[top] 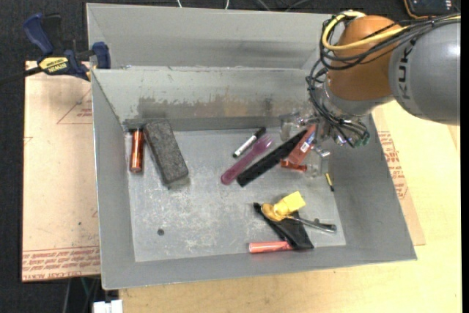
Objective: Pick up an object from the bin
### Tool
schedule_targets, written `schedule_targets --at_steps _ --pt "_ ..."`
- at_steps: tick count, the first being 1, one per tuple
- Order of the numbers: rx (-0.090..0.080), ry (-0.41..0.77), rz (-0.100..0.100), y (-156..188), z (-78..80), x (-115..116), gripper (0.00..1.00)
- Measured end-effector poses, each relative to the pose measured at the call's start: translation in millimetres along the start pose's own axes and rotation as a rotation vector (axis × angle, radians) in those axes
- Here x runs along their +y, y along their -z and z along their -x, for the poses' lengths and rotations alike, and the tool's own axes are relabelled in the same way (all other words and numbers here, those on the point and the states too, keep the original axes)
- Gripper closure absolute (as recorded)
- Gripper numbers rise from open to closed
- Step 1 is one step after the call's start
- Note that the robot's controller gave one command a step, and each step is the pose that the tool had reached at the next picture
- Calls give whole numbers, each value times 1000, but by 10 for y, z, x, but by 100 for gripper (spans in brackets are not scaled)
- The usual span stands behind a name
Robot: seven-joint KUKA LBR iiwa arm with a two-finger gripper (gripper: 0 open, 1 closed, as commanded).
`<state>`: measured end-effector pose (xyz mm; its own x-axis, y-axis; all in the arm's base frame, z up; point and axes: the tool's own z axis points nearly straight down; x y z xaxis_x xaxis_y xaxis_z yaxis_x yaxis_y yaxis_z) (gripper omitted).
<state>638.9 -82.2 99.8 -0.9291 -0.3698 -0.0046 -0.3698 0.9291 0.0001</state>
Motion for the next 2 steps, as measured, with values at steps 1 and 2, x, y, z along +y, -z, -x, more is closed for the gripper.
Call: schedule_targets --at_steps 1,2 --pt "-12 152 -9 -279 293 294 0" --pt "4 372 8 -304 85 5 100"
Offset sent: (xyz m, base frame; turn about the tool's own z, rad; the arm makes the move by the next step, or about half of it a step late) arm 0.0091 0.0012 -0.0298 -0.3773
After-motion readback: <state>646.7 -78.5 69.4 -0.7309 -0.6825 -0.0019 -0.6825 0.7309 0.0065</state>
